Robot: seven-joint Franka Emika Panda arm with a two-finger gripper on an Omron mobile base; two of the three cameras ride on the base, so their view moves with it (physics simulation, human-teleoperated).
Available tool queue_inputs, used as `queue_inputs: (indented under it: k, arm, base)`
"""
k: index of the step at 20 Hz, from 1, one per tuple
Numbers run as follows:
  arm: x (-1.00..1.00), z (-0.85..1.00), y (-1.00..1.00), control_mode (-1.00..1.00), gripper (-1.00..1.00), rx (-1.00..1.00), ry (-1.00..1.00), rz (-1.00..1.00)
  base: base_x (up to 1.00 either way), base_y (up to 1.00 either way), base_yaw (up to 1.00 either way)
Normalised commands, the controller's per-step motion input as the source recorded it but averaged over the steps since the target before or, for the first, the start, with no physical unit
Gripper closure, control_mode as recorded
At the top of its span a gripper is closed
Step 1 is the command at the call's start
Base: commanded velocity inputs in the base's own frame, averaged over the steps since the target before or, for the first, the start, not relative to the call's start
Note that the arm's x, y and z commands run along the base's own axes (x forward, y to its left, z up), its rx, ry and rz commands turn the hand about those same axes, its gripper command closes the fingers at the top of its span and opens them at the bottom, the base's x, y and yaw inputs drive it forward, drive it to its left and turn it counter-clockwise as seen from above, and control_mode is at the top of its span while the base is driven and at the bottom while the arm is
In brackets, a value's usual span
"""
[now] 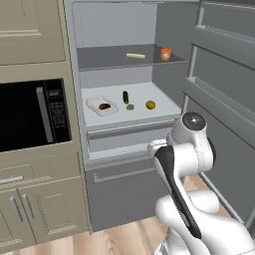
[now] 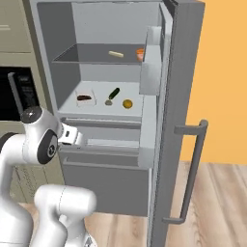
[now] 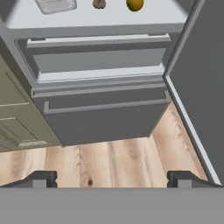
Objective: Place the tupperware on the second highest shelf of the fridge. Make space for the tupperware among the existing items by rearranging them on the shelves if needed. Close the fridge door when finished.
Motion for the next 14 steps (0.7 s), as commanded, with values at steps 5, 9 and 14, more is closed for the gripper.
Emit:
queue_inputs:
  k: [5, 9, 14]
  arm:
    - [0.0, 0.0, 0.0, 1.0, -1.0, 0.0, 0.0, 0.0]
    - [0.0, 0.0, 0.0, 1.0, -1.0, 0.0, 0.0, 0.0]
    - [0.0, 0.0, 0.0, 1.0, -1.0, 0.0, 0.0, 0.0]
  base:
    - [-0.66, 0.0, 0.0]
    - [-0.5, -0.02, 0.0]
    - [-0.09, -0.23, 0.0]
